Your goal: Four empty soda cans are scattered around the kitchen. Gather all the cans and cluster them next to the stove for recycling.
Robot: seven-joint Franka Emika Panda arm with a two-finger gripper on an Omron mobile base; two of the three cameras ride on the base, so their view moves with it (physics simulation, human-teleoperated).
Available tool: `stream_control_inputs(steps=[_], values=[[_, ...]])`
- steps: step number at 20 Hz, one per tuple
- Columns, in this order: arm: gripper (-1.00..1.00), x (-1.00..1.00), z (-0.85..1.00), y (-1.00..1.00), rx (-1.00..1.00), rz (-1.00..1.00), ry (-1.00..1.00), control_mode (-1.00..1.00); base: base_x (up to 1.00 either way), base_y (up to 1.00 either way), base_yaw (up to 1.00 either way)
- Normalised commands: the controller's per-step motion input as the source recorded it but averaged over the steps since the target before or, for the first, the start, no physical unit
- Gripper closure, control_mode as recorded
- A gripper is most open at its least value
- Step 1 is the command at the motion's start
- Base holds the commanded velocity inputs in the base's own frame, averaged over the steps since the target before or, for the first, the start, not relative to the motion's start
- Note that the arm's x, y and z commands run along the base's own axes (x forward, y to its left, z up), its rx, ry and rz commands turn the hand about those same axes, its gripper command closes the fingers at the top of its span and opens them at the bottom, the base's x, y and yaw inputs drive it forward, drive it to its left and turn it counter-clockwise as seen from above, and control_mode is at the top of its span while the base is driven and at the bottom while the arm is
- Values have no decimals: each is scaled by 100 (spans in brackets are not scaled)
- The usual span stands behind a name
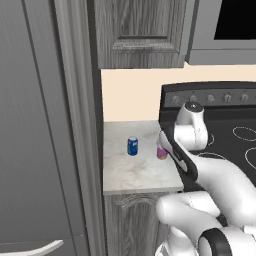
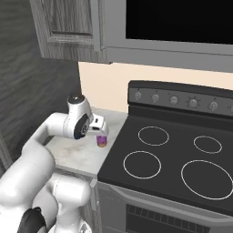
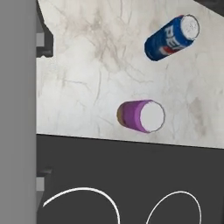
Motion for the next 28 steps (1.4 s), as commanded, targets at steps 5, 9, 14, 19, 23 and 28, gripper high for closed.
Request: stream_control_inputs(steps=[5,9,14,19,23,28], values=[[-100,-60,34,8,0,0,-10,-100,0,0,0],[-100,-41,42,2,0,0,-6,-100,0,0,0],[-100,-26,43,0,0,0,-2,-100,0,0,0],[-100,-29,37,0,0,0,0,-100,0,0,0],[-100,-28,33,0,0,0,0,-100,0,0,0],[-100,-31,30,0,0,0,1,-100,0,0,0]])
